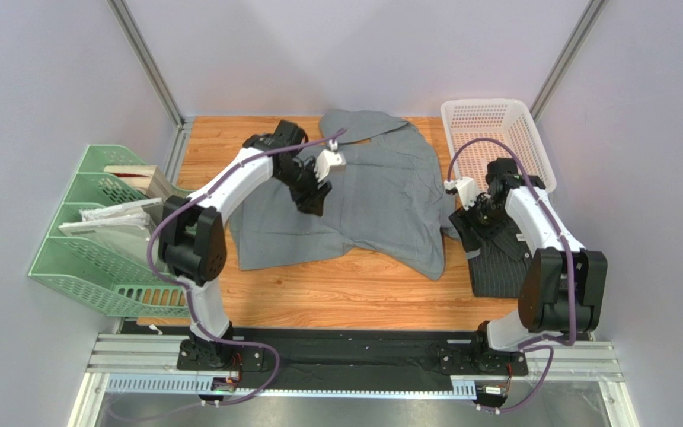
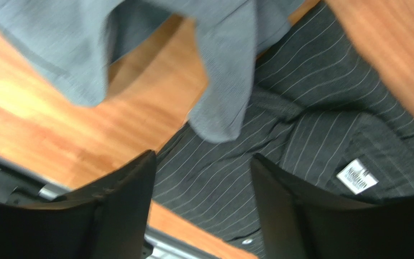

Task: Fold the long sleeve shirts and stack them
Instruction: Flatten the shirt out

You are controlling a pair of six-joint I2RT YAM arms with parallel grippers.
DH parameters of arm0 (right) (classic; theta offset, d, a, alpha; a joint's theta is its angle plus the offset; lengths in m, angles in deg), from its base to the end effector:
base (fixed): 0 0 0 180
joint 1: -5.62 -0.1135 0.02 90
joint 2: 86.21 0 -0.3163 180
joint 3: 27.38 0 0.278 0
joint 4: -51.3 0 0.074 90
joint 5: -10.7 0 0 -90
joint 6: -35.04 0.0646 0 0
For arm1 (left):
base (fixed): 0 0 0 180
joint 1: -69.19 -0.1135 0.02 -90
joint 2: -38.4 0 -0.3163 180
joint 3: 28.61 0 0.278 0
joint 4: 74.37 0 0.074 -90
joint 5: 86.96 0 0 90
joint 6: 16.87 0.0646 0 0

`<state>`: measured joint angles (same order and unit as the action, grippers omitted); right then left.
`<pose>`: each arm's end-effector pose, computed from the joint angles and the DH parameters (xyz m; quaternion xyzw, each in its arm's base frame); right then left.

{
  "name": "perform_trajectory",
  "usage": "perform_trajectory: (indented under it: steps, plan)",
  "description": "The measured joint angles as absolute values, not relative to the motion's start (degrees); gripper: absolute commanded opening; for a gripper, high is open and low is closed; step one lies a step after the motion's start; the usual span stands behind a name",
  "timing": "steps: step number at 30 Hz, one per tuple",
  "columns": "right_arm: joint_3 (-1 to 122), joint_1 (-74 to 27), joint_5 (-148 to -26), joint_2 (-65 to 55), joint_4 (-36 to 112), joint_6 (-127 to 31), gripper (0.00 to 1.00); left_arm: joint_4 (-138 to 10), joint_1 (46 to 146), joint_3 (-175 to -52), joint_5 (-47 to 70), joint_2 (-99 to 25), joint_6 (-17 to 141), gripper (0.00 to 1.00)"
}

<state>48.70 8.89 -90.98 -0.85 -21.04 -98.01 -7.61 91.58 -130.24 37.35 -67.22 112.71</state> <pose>0.2891 -0.0034 0.2481 -0.3445 0.9304 0.0647 0.1067 0.3786 -0.1954 0.2785 0.5273 0.7822 -0.2637 0.2014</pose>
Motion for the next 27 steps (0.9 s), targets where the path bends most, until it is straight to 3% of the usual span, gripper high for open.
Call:
perform_trajectory:
  steps: [4,6,7,9,10,18,27]
  plan:
    - [48.79,8.65,-89.13,5.20,-15.49,-97.40,0.57,-13.36,91.04,-138.26,37.02,-73.96,108.25,0.64]
    - [48.79,8.41,-88.21,7.91,-13.61,-97.05,0.44,-14.38,90.80,-139.09,36.76,-75.51,106.43,0.67]
    - [48.79,8.37,-87.90,8.92,-12.87,-96.90,0.30,-15.19,90.73,-139.40,36.58,-76.23,105.41,0.68]
    - [48.79,8.13,-87.51,10.32,-11.76,-96.68,0.14,-17.14,90.78,-140.43,36.28,-77.89,102.32,0.70]
    - [48.79,7.93,-87.31,10.93,-11.34,-96.17,0.00,-18.01,90.89,-141.58,36.10,-78.92,100.49,0.70]
    - [53.20,6.88,-87.60,9.57,-17.63,-94.82,0.00,-20.98,94.14,-163.59,31.82,-93.91,80.49,0.65]
    - [59.95,6.88,-89.74,-3.23,-34.18,-98.03,0.00,-18.80,99.93,-164.95,22.77,-99.46,67.83,0.62]
